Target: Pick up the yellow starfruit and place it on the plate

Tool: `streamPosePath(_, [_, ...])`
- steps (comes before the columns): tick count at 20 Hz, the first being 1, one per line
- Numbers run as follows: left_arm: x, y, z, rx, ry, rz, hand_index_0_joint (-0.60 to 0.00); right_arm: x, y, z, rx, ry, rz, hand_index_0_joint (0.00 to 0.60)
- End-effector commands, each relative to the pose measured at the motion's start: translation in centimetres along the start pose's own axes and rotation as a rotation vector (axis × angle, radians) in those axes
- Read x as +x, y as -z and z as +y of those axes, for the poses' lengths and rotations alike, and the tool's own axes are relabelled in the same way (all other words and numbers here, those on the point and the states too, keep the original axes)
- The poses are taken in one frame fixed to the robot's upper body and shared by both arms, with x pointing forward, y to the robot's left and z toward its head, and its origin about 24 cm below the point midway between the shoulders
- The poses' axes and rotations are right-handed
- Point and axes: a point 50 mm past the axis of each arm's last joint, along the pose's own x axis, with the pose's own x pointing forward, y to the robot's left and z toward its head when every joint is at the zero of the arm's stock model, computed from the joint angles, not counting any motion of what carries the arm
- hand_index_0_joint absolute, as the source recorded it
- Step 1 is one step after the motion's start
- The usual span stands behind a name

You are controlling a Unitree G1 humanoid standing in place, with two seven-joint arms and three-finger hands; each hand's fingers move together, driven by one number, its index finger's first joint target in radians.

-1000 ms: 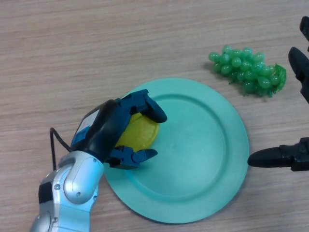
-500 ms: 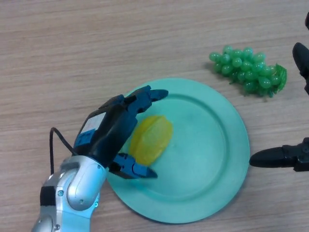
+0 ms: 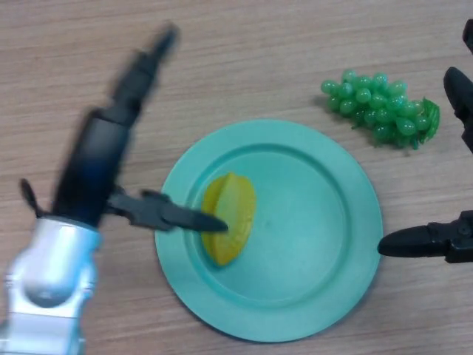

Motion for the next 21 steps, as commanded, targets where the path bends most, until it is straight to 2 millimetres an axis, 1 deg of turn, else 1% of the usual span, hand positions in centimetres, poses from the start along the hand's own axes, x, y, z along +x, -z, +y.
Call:
streamPosePath(1, [-0.7, -3.4, 2.8, -0.057, -0.094, -0.253, 0.0, 0.0, -2.6, -0.5, -0.062, 0.037, -0.167, 0.0])
streamPosePath(2, [-0.9, -3.2, 3.2, -0.085, -0.104, -0.245, 0.0, 0.1, -2.7, -0.5, -0.07, 0.036, -0.169, 0.0])
streamPosePath(3, [-1.0, -2.7, 4.0, -0.134, -0.126, -0.179, 0.0, 0.4, -2.6, -0.4, -0.082, 0.033, -0.174, 0.0])
streamPosePath(4, [-1.1, -2.3, 4.1, -0.153, -0.132, -0.13, 0.0, 0.4, -2.5, -0.4, -0.079, 0.032, -0.179, 0.0])
streamPosePath(5, [-1.5, -2.0, 4.2, -0.211, -0.136, -0.086, 0.0, 0.6, -2.5, -0.2, -0.069, 0.03, -0.189, 0.0])
streamPosePath(7, [-2.1, -2.0, 4.6, -0.26, -0.144, -0.067, 0.0, 1.1, -2.5, 0.0, -0.05, 0.024, -0.208, 0.0])
streamPosePath(10, [-2.2, -2.4, 5.1, -0.226, -0.126, -0.027, 0.0, 1.3, -2.2, 0.4, -0.025, 0.011, -0.2, 0.0])
streamPosePath(15, [-2.2, -2.8, 5.3, -0.123, -0.087, -0.007, 0.0, 1.5, -1.9, 0.5, -0.009, 0.0, -0.198, 0.0])
streamPosePath(21, [-2.4, -2.8, 5.6, -0.078, -0.123, -0.018, 0.0, 1.8, -1.2, 0.3, -0.028, 0.004, -0.187, 0.0])
